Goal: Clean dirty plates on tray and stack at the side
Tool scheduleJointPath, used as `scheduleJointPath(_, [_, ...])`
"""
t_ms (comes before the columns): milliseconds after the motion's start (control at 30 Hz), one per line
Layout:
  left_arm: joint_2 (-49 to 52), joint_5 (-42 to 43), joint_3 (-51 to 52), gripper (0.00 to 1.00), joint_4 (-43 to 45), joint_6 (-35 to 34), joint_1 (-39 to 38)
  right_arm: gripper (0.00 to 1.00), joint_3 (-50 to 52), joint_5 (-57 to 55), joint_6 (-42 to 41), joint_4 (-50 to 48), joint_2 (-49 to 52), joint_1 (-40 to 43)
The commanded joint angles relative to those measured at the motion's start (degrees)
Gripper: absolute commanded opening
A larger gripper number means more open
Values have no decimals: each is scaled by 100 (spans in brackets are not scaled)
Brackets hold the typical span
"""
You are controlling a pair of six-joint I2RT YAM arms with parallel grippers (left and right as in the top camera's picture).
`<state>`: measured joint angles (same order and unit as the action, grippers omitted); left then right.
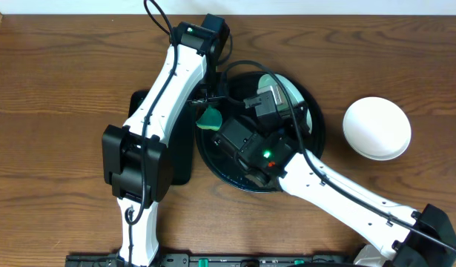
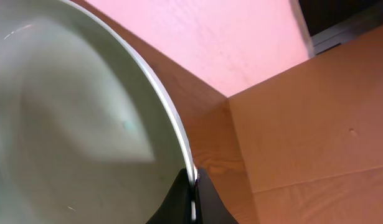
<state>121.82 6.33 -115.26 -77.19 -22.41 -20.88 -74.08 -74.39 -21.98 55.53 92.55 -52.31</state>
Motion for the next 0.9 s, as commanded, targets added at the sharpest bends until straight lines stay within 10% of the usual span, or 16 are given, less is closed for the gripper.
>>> scheduleJointPath(0, [-72, 59, -31, 7, -35, 76, 2, 1, -26, -140, -544, 190, -138, 48])
scheduleJointPath(233, [-72, 59, -31, 7, -55, 76, 2, 1, -26, 3222, -1147, 481, -221, 1410])
scheduleJointPath(500, [-72, 57, -31, 7, -79, 79, 2, 1, -26, 7361, 22, 166, -1019, 4627])
scheduleJointPath(867, [-72, 59, -31, 7, -79, 76, 2, 1, 1139, 7213, -509, -466, -590, 8441])
